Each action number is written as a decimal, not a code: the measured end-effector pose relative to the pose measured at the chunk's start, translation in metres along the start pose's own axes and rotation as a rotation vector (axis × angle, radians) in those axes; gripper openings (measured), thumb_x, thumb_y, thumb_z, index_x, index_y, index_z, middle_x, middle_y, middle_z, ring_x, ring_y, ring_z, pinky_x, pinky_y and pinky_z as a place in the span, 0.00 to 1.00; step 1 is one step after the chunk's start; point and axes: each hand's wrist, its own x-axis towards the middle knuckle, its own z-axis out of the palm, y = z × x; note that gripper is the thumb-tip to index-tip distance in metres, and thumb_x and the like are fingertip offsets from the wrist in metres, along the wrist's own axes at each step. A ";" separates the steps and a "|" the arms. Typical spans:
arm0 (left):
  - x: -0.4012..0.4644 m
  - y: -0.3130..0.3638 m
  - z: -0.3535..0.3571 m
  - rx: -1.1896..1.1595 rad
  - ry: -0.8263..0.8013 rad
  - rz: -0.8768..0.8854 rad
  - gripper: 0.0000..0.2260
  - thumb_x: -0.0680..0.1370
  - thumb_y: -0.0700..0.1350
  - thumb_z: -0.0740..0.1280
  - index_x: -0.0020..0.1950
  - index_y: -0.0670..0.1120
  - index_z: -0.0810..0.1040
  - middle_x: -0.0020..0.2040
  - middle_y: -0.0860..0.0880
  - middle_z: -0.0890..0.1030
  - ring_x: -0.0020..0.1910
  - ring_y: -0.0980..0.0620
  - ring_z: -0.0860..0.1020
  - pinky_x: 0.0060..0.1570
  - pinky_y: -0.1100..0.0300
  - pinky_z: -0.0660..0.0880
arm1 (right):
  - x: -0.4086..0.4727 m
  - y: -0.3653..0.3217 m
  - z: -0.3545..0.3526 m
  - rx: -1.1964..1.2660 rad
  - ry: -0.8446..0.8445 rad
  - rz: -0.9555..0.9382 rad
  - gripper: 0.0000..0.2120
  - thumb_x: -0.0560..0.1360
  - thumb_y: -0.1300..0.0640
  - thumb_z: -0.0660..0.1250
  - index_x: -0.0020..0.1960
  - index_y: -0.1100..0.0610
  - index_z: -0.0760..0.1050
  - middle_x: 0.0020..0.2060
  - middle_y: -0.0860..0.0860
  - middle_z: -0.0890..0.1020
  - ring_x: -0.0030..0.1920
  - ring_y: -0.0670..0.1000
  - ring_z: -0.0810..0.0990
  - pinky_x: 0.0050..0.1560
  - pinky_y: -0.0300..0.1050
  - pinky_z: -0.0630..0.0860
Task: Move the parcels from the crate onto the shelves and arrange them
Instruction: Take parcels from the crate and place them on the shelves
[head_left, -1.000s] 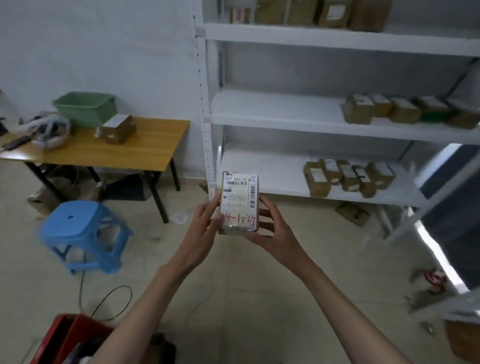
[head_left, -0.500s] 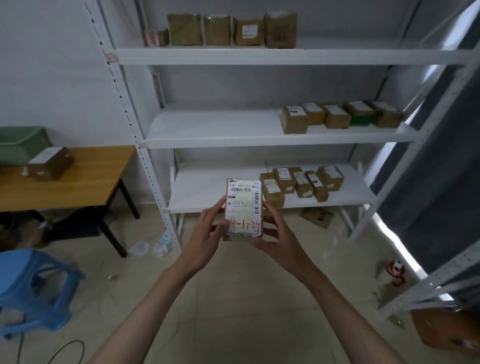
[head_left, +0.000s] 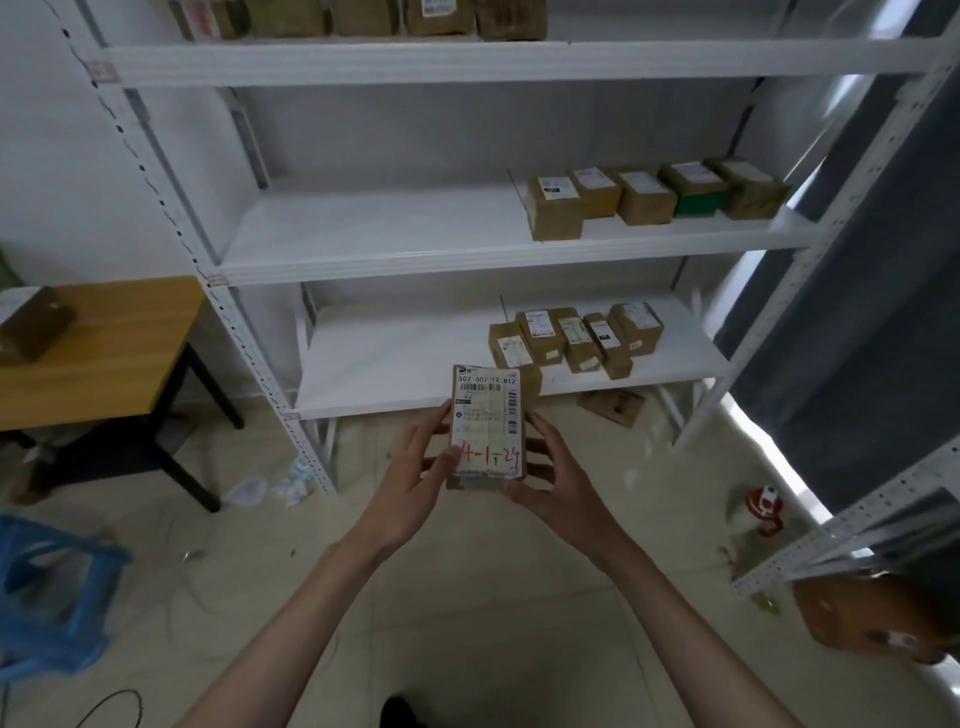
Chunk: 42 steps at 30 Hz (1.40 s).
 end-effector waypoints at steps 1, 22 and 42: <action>0.005 -0.006 0.000 -0.007 -0.008 -0.011 0.21 0.81 0.56 0.61 0.74 0.64 0.62 0.68 0.55 0.70 0.67 0.51 0.73 0.61 0.48 0.77 | 0.005 0.003 0.002 -0.002 0.000 0.015 0.39 0.72 0.52 0.76 0.75 0.37 0.58 0.66 0.41 0.74 0.64 0.44 0.77 0.55 0.39 0.80; 0.189 -0.130 -0.073 -0.019 -0.153 -0.170 0.23 0.82 0.51 0.60 0.77 0.61 0.60 0.68 0.52 0.70 0.57 0.55 0.77 0.51 0.56 0.80 | 0.206 0.046 0.052 -0.004 0.061 0.284 0.34 0.73 0.59 0.75 0.73 0.46 0.62 0.62 0.47 0.78 0.59 0.46 0.78 0.50 0.34 0.77; 0.482 -0.310 0.001 -0.010 -0.166 -0.459 0.25 0.83 0.44 0.58 0.79 0.56 0.55 0.64 0.48 0.74 0.47 0.51 0.76 0.45 0.57 0.75 | 0.522 0.232 -0.007 -0.232 -0.045 0.391 0.36 0.73 0.54 0.75 0.76 0.51 0.64 0.58 0.53 0.78 0.57 0.52 0.78 0.57 0.51 0.79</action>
